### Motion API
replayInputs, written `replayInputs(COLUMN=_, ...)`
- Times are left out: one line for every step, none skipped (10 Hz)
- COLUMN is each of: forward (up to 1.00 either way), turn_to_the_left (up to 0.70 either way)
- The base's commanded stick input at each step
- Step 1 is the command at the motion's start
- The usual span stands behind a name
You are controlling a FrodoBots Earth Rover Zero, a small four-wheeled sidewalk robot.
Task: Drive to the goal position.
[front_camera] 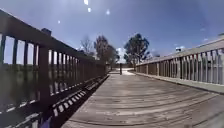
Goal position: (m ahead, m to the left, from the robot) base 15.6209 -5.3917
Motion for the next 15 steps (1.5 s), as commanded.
replayInputs(forward=0.7, turn_to_the_left=-0.28)
replayInputs(forward=0.7, turn_to_the_left=-0.34)
replayInputs(forward=0.7, turn_to_the_left=-0.11)
replayInputs(forward=0.7, turn_to_the_left=0.0)
replayInputs(forward=0.7, turn_to_the_left=0.0)
replayInputs(forward=0.7, turn_to_the_left=0.0)
replayInputs(forward=0.7, turn_to_the_left=0.0)
replayInputs(forward=0.7, turn_to_the_left=0.0)
replayInputs(forward=0.7, turn_to_the_left=0.0)
replayInputs(forward=0.7, turn_to_the_left=0.0)
replayInputs(forward=0.7, turn_to_the_left=0.0)
replayInputs(forward=0.7, turn_to_the_left=0.0)
replayInputs(forward=0.7, turn_to_the_left=0.0)
replayInputs(forward=0.7, turn_to_the_left=0.0)
replayInputs(forward=0.7, turn_to_the_left=0.0)
